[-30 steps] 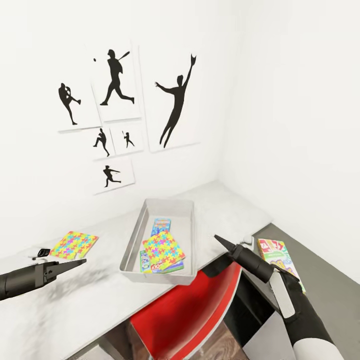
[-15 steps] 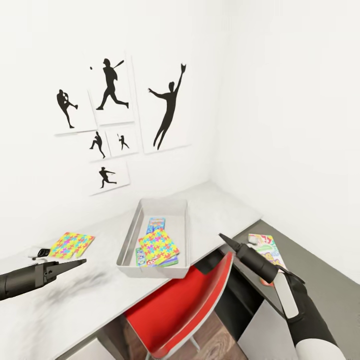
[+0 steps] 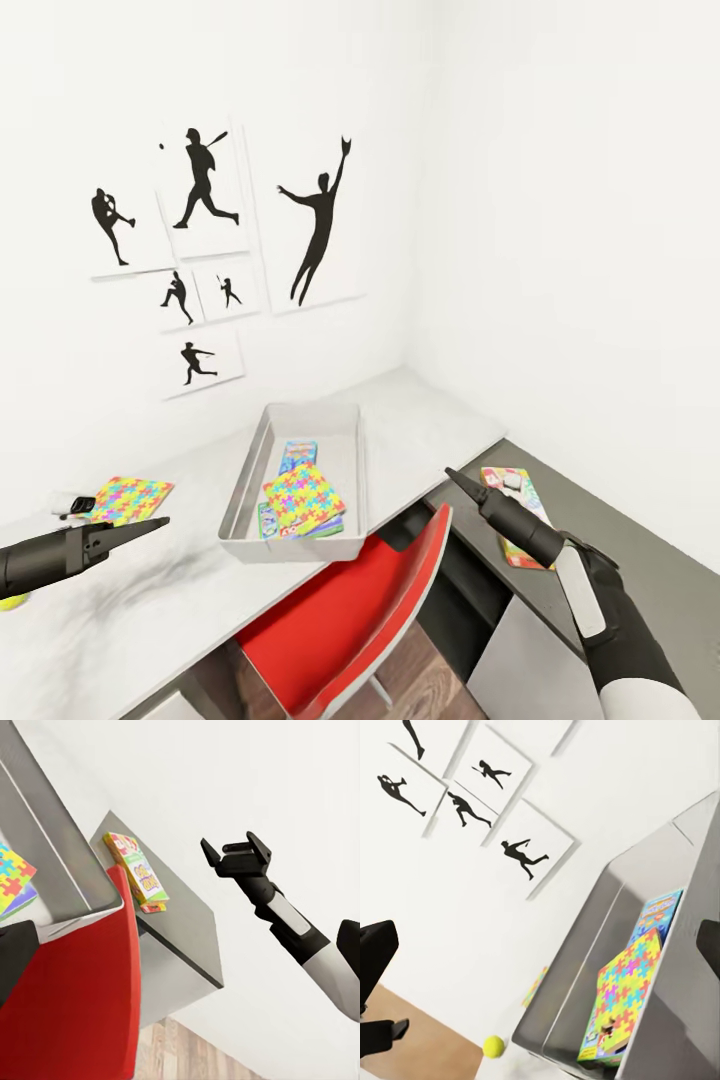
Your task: Put all the toys in the child's room - the three board games (two on the bed and one on the table), the two jigsaw puzzles on the table, and the tennis ball on the table - inside the toy box on the table in the child's room.
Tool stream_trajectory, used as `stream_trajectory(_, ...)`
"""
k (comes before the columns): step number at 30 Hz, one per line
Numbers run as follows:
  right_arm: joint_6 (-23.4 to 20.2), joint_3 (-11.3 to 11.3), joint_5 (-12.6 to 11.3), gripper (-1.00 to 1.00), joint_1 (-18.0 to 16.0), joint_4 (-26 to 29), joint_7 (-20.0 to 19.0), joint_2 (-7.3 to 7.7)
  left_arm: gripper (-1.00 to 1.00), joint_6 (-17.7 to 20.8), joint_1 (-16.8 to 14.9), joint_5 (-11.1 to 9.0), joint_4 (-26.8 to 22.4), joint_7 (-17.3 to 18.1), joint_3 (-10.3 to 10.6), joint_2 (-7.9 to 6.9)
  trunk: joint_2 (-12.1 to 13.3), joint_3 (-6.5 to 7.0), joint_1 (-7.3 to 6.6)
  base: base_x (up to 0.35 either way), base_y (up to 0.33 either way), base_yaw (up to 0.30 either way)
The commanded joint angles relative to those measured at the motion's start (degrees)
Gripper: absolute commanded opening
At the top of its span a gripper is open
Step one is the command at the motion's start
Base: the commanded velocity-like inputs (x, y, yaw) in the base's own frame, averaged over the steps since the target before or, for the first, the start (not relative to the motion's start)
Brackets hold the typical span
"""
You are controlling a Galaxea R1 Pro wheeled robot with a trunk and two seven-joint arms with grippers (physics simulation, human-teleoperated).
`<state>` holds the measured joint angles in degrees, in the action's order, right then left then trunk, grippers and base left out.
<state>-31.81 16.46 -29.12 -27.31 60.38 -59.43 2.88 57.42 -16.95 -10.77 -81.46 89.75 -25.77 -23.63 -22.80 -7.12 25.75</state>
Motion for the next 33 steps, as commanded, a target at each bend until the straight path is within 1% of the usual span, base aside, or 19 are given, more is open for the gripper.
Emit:
stream_trajectory(1,-0.44,0.04,-0.43,1.0,-0.07,-0.14,-0.09,0.32,1.0,0.63,0.0,-0.06,-0.01,0.25,-0.71,-0.08,-0.12,-0.11,0.04,0.0,0.0,-0.024)
stream_trajectory(3,-0.44,0.11,-0.61,1.0,-0.06,-0.56,-0.12,1.0,1.0,0.66,0.11,-1.05,-0.06,0.25,-3.01,-0.17,-0.12,-0.1,0.04,0.0,0.0,-0.013)
stream_trajectory(4,-0.44,0.27,-0.67,1.0,-0.05,-0.77,-0.05,1.22,1.0,0.7,0.25,-2.08,-0.07,0.25,-4.46,-0.24,-0.12,-0.09,0.04,0.0,0.0,-0.006)
stream_trajectory(5,-0.44,0.35,-0.69,1.0,-0.04,-0.9,-0.02,1.29,1.0,0.71,0.4,-2.74,-0.08,0.25,-5.22,-0.27,-0.12,-0.09,0.04,0.0,0.0,-0.005)
stream_trajectory(7,-0.48,0.83,-0.73,1.0,-0.06,-1.47,0.08,1.53,1.0,0.79,1.87,-5.98,-0.11,0.25,-8.1,-0.36,-0.12,-0.09,0.04,0.0,0.0,-0.003)
stream_trajectory(8,-0.49,1.02,-0.74,1.0,-0.05,-1.64,0.09,1.56,1.0,0.8,2.33,-6.9,-0.12,0.25,-8.71,-0.41,-0.12,-0.09,0.04,0.0,0.0,-0.002)
stream_trajectory(9,-0.47,1.55,-0.75,1.0,-0.05,-1.92,0.09,1.64,1.0,0.84,3.14,-8.73,-0.18,0.25,-9.62,-0.6,-0.12,-0.09,0.04,0.0,0.0,-0.001)
stream_trajectory(10,-0.46,2.14,-0.76,1.0,-0.06,-2.15,0.1,1.75,1.0,0.86,3.71,-10.31,-0.21,0.25,-10.15,-1.0,-0.12,-0.09,0.04,0.0,0.0,0.0)
stream_trajectory(11,-0.45,2.68,-0.76,1.0,-0.06,-2.29,0.1,1.86,1.0,0.89,4.13,-11.44,-0.23,0.25,-10.42,-1.52,-0.12,-0.09,0.04,0.0,0.0,0.0)
stream_trajectory(13,-0.45,3.26,-0.76,1.0,-0.05,-2.44,0.11,1.96,1.0,0.92,4.63,-12.65,-0.26,0.25,-10.65,-2.41,-0.12,-0.09,0.04,0.0,0.0,0.0)
stream_trajectory(16,-0.44,3.59,-0.77,1.0,-0.09,-2.57,0.11,2.07,1.0,0.94,4.89,-13.21,-0.32,0.25,-10.69,-2.86,-0.12,-0.09,0.04,0.0,0.0,0.0)
stream_trajectory(20,-0.44,3.67,-0.77,1.0,-0.03,-2.62,0.15,2.06,1.0,0.94,4.98,-13.43,-0.35,0.25,-10.63,-3.04,-0.12,-0.09,0.04,0.0,0.0,0.0)
stream_trajectory(24,-0.48,3.73,-0.77,1.0,-0.03,-2.64,0.19,2.1,1.0,0.94,4.99,-13.47,-0.43,0.25,-10.08,-3.03,-0.12,-0.09,0.04,0.0,0.0,0.0)
stream_trajectory(27,-0.45,3.75,-0.77,1.0,-0.04,-2.64,0.2,2.09,1.0,0.91,5.01,-13.48,-0.44,0.25,-9.06,-3.01,-0.12,-0.09,0.04,0.0,0.0,0.0)
stream_trajectory(33,-0.42,3.75,-0.77,1.0,-0.09,-2.7,0.14,2.12,1.0,0.7,5.08,-13.49,-0.45,0.25,-8.72,-2.64,-0.12,-0.09,0.04,0.0,0.0,0.0)
